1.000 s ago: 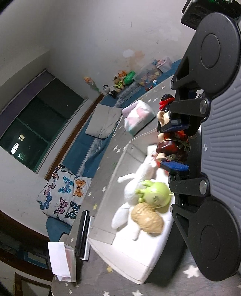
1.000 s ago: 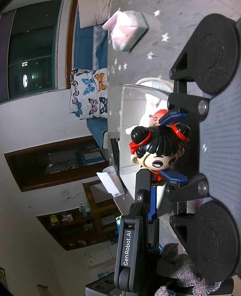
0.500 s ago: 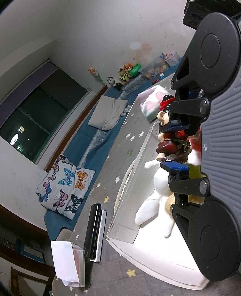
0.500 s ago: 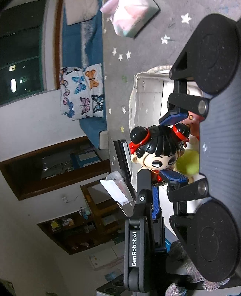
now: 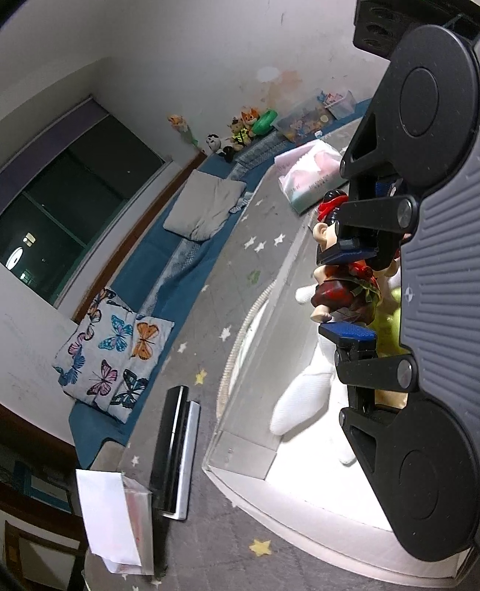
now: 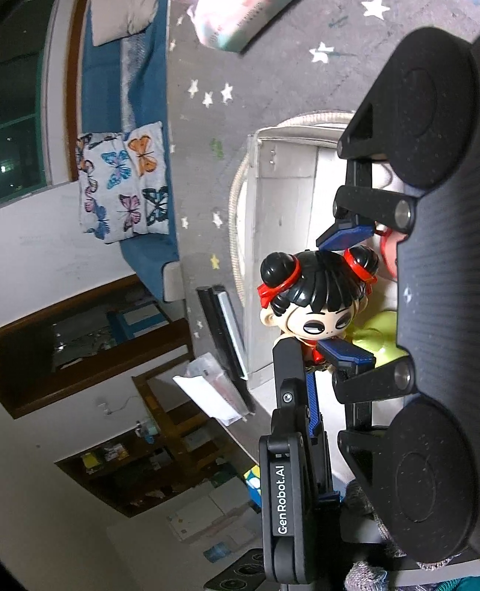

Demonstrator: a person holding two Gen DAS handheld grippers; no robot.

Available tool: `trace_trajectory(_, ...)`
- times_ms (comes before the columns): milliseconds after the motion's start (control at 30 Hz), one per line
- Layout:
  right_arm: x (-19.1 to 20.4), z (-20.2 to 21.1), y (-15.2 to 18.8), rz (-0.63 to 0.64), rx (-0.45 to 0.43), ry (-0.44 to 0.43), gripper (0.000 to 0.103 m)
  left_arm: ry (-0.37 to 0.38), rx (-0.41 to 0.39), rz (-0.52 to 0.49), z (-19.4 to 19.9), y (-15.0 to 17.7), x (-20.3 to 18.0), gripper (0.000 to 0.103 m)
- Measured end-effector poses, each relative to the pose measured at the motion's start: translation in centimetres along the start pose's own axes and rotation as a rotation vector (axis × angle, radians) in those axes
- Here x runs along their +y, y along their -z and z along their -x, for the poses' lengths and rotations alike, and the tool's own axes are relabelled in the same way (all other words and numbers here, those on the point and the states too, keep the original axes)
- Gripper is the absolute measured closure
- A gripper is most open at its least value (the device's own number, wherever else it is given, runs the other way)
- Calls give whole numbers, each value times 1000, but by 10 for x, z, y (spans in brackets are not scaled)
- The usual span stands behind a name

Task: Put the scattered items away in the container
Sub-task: 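Lift the cartoon figure with both grippers and lower it into the box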

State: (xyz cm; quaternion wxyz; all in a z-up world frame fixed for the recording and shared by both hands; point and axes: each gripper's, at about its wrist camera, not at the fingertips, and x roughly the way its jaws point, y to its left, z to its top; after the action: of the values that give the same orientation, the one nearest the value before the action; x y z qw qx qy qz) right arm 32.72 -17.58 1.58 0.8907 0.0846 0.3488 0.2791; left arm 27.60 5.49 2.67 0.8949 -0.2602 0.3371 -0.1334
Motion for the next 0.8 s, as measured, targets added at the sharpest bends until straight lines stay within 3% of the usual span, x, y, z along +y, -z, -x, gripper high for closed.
trace_trajectory(567,14,-6,9,128,55,61,49,8,36,8,-7,11,6,67)
trace_trajectory(800,14,-1,7,137,42,66,48,-25,54,19,-12,17,12,68)
